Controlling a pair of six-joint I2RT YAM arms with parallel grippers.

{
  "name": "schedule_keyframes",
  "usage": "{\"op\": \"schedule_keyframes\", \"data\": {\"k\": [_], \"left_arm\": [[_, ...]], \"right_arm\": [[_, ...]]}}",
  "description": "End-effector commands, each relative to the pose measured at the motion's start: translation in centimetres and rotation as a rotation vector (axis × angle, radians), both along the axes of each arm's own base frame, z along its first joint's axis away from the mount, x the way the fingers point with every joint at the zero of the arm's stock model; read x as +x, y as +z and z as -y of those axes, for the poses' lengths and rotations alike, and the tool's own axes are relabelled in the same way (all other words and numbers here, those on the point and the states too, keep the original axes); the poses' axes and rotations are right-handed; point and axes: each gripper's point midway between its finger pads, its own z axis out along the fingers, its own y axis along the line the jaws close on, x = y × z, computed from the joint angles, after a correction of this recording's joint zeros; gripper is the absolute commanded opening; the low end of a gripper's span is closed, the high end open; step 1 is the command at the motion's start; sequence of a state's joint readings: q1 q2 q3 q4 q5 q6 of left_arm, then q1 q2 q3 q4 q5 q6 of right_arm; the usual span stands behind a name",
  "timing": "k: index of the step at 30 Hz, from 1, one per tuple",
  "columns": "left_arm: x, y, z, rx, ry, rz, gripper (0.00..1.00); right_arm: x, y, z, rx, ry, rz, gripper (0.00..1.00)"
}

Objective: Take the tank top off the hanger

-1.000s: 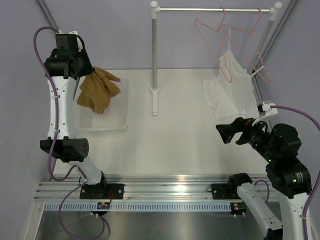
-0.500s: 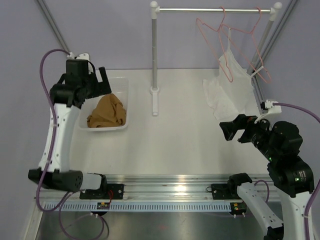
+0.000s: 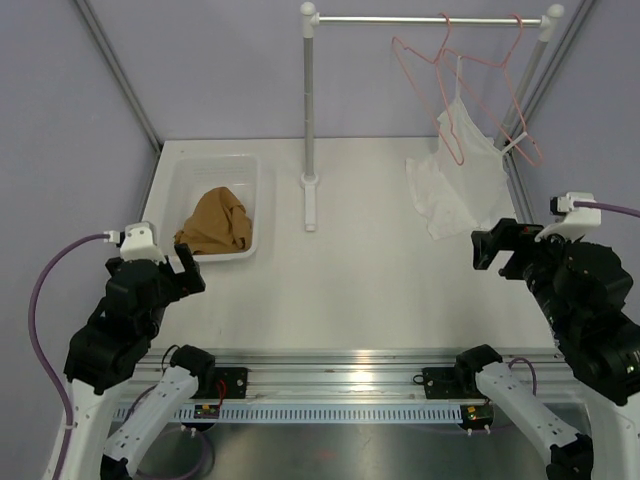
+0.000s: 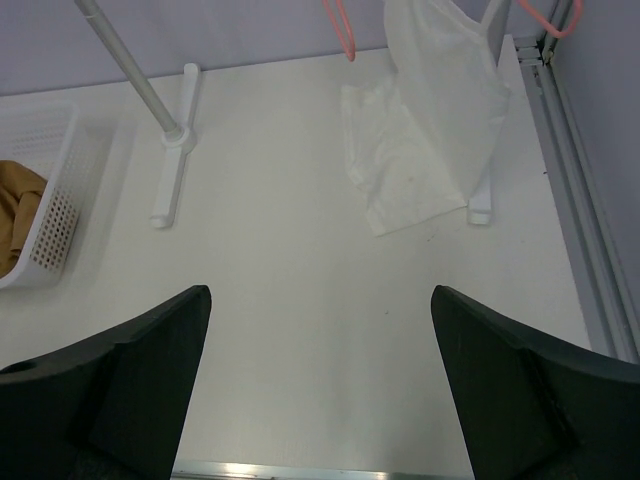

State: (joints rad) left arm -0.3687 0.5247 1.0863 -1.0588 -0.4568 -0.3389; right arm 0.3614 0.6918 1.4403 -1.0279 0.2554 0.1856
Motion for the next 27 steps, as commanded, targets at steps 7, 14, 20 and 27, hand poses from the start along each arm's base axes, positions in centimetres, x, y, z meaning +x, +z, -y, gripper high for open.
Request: {"op": "schedule_keyframes", "data": {"k": [7, 14, 20, 27], "left_arm": [[-1.5, 1.8, -0.4, -0.019, -0.06, 0.226, 0.99], [-1.0, 1.3, 0.0, -0.008, -0.07, 0.191, 0.99], [-0.9, 1.2, 0.3, -0.014, -0.081, 0.187, 0.99], [-1.0, 1.3, 0.2, -0.018, -0.082, 0.196, 0.99]], "right_arm": [[-2.2, -3.2, 2.4, -0.046, -0.061, 0.045, 1.0], [-2.7, -3.7, 2.7, -0.043, -0.072, 0.035, 0.99], [-2.1, -3.9, 1.9, -0.041, -0.046, 0.014, 0.99], [-1.5, -4.4, 1.4, -0.043, -0.028, -0.01, 0.99]]}}
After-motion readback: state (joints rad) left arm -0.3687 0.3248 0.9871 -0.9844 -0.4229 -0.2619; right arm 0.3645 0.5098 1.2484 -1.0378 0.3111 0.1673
